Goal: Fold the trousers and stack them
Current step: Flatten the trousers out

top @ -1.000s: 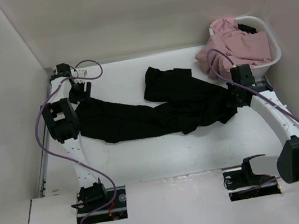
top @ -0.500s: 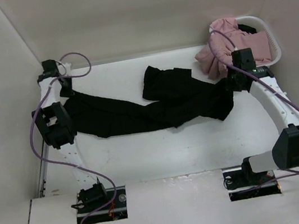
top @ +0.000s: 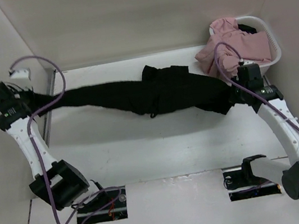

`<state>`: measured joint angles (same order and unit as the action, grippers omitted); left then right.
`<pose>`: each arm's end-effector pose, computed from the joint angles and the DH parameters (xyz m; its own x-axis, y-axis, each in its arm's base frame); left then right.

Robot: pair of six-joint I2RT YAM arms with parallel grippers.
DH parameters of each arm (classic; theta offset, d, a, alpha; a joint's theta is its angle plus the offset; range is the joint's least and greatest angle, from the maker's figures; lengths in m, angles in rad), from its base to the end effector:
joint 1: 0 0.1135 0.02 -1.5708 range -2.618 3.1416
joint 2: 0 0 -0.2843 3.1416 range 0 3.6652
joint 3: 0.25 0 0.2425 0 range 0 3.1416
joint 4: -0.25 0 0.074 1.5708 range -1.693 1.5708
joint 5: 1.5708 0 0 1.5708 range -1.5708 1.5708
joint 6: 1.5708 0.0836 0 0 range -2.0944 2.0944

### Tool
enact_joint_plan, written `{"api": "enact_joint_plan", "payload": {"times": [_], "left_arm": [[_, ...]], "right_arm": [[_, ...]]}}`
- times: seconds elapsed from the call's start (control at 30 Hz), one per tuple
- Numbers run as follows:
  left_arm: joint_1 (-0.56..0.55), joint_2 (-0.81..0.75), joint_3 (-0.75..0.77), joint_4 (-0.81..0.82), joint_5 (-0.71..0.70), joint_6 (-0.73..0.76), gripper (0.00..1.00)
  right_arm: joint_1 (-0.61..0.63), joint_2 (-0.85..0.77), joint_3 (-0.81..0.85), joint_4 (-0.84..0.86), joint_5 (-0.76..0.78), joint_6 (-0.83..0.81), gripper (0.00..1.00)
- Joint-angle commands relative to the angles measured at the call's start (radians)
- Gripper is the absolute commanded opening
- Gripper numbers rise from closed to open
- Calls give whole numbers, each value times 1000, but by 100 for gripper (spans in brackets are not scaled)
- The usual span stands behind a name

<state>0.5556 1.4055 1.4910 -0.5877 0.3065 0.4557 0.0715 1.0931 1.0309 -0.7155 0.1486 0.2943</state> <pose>0.2996 0.1563 0.3998 -0.4896 0.1899 -0.8510 -0.0698 0.9643 0.2553 0.2394 0.0047 0.3013 -0.6597 0.2404 -0.7120 0.2361 0.9658 0.1073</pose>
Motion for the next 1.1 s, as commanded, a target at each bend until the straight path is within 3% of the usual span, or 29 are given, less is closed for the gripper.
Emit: {"api": "enact_joint_plan", "payload": {"times": [0.0, 0.17, 0.2, 0.3, 0.33, 0.4, 0.47, 0.6, 0.73, 1.0, 1.07], "left_arm": [[57, 33, -288, -72, 30, 171, 7], [172, -3, -560, -5, 7, 349, 12], [195, -3, -574, 5, -3, 363, 17], [258, -20, -542, -40, 14, 389, 28], [270, -33, -526, -69, 20, 411, 38], [296, -52, -502, -106, 28, 458, 57], [303, -59, -486, -124, 23, 488, 67], [254, -14, -485, -51, -15, 445, 68], [146, 91, -414, 80, -84, 296, 71], [44, 348, -224, 78, -151, 232, 69], [28, 365, -227, 97, -162, 229, 69]], "right_arm": [[29, -53, -118, 4, 9, 54, 3], [29, -143, -291, -21, 0, 144, 15], [29, -177, -313, -21, -6, 169, 26], [8, -281, -287, -48, -3, 227, 74], [-21, -318, -272, -59, -4, 249, 100], [-71, -393, -244, -65, -14, 285, 100], [-104, -459, -249, -76, -26, 400, 100], [-157, -524, -385, -39, -20, 649, 100], [-196, -402, -534, 111, 8, 801, 100], [-237, -50, -592, 343, 48, 835, 100], [-243, -19, -612, 372, 42, 839, 90]]}}
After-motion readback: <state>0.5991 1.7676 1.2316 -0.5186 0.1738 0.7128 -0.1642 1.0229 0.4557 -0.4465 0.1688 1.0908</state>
